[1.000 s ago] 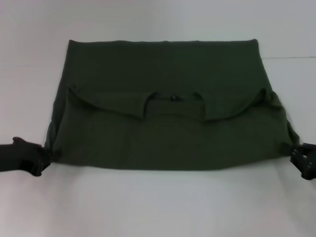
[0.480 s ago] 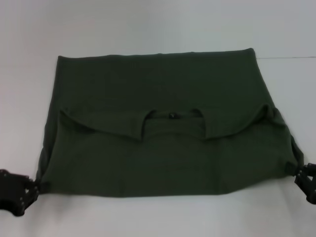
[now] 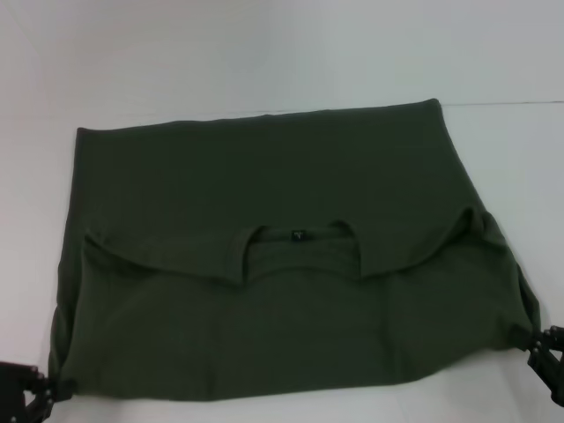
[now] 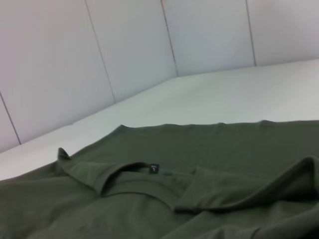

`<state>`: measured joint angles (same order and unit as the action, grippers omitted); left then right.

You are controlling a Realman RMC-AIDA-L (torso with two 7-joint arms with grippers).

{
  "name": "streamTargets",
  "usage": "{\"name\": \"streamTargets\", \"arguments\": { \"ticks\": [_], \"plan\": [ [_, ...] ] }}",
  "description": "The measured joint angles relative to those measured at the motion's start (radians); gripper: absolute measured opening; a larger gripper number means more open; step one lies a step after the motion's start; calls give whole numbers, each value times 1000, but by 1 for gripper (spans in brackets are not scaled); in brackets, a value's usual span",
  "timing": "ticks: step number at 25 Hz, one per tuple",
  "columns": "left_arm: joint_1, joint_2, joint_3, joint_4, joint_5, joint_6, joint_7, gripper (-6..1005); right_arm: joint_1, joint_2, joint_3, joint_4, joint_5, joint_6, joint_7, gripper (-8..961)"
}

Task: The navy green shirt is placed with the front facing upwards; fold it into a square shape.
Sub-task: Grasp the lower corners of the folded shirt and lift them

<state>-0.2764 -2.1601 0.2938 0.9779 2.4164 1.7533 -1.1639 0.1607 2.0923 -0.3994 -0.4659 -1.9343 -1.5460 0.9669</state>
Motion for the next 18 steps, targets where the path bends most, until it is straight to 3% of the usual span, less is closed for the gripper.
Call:
{"name": "streamTargets", "arguments": {
  "ticks": [13,18],
  "plan": [
    [21,6,-35,-17,29,50,96,44,-100,-2,11,0,-46,-79,-98,51],
    [15,10,-38,-4,119,126,150,44,-134,-4,15,-4,-69,-101,-113,51]
  ]
}}
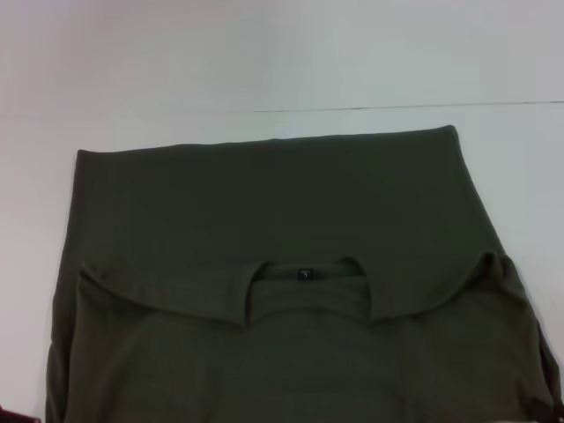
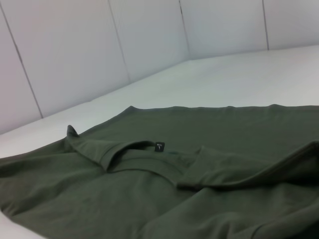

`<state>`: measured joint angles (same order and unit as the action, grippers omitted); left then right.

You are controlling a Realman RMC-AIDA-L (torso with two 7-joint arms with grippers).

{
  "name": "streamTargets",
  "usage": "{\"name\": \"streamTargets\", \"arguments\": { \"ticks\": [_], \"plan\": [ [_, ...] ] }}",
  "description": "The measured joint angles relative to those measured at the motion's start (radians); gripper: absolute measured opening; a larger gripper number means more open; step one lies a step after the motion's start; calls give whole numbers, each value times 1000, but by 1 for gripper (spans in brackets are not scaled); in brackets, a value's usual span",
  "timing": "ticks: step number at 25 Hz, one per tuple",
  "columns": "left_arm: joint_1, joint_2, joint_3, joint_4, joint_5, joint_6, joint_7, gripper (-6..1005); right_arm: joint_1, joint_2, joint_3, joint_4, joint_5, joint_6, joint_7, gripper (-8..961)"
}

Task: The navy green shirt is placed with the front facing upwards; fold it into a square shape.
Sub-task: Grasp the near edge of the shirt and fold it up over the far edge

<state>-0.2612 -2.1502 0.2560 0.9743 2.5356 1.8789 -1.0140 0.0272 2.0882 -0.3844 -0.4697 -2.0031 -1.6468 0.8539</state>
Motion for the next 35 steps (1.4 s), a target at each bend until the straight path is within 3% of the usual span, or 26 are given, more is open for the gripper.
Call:
{"name": "streamTargets", "arguments": {
  "ticks": [9,15,24,35],
  "plan": [
    [-6,10,-64,-7,-4,22,22,43,-31,2,21,6,-6,-54,-36,50],
    [-4,14,-108,-21,-44,33,63,43,-9,-2,106,0,-6,-122,5,50],
    [-7,24,-233,-69,-94,13,74,43,20,-8,139,-6,-6,-120,53,51],
    [-11,23,-251,-94,-208,37,24,44,37,-29,226,-58,-6,-254,150,50]
  ]
}}
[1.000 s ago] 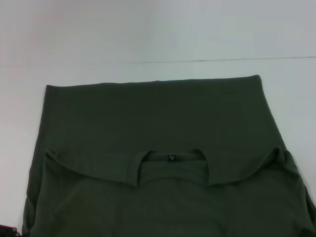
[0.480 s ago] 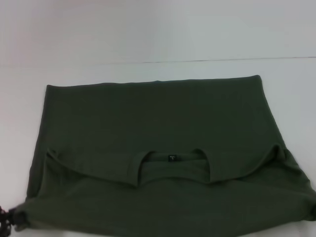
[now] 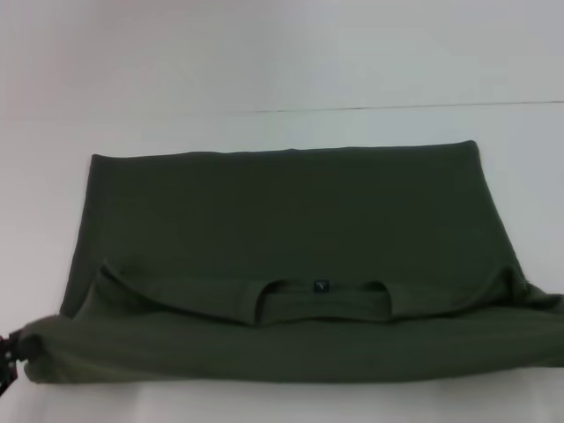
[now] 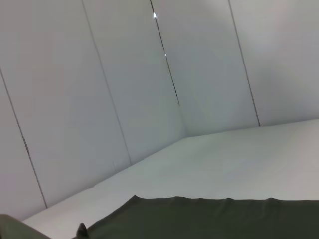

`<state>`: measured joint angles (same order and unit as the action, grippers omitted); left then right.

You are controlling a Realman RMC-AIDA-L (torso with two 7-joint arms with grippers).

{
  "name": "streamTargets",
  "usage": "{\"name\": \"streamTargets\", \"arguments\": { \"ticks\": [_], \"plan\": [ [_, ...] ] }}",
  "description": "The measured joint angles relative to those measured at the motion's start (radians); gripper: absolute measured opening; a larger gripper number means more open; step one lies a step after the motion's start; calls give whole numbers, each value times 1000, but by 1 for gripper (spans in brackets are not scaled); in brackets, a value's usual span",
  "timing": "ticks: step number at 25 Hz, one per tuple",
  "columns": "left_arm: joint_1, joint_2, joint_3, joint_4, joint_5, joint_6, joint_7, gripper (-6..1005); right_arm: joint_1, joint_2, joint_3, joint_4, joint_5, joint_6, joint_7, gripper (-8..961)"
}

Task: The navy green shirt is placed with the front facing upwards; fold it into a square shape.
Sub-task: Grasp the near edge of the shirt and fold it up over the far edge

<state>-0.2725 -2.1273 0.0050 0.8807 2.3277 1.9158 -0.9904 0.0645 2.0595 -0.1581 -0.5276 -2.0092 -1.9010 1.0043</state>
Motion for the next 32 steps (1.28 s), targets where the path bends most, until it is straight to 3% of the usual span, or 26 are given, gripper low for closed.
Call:
{"name": "streamTargets", "arguments": {
  "ticks": [8,14,21,26,32],
  "plan": [
    [7,2,-15,-27,-71,-7,5,44,44,5,33,-29,4,9,71,50],
    [-28,3,-16,-46,-82,-32,-3,43,132,-8,53,-40,4,71,207,51],
    [-57,-7,-21,-82,-113,-140,-24,43,232,-13,48,-68,2,141,310,51],
    [-103,-29,-14,-85,-144,-274,-71,43,295,-13,25,-80,-1,262,381,50],
    [-161,-34,-5,-119,-144,-395,-87,44,382,-11,-52,-71,-2,424,412,50]
  ]
}}
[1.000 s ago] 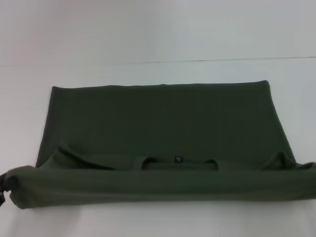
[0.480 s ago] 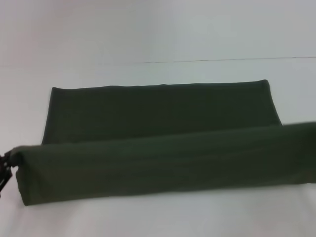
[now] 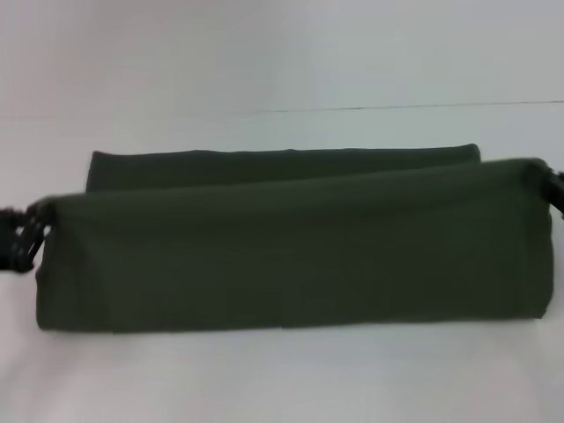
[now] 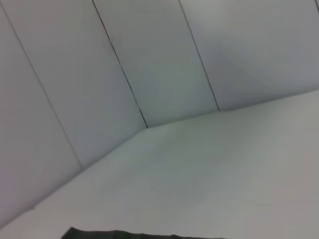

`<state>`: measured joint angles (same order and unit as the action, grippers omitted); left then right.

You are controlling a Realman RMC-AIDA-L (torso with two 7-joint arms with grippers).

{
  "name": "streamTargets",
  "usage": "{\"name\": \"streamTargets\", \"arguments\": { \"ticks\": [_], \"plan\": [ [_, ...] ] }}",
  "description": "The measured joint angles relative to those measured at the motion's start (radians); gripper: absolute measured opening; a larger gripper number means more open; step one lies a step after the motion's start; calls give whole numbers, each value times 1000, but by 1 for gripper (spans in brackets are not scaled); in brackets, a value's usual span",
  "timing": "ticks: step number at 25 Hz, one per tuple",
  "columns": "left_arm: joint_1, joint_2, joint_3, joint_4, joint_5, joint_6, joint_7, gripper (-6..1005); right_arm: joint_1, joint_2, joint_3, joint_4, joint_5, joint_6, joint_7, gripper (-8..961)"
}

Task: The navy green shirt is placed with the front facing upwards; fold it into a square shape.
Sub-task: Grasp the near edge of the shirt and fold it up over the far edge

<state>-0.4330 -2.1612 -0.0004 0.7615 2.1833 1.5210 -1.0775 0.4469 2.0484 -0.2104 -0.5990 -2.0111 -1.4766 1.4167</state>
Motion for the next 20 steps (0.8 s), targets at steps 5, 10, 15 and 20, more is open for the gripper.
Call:
{"name": "streamTargets", "arguments": {
  "ticks": [5,10,15,20],
  "plan": [
    [-113,0,3,-62,-3,-204,-4,43,76,12,-51,4,2,157,21,51],
    [-189,-1,3,-92,-4,-347,0,43,137,15,-72,30,7,280,26,51],
    [-260,0,38,-142,-5,-537,-1,44,193,14,-75,79,8,418,32,50],
    [-316,0,95,-206,-15,-738,-2,44,240,15,-84,148,8,552,31,51]
  ]
}}
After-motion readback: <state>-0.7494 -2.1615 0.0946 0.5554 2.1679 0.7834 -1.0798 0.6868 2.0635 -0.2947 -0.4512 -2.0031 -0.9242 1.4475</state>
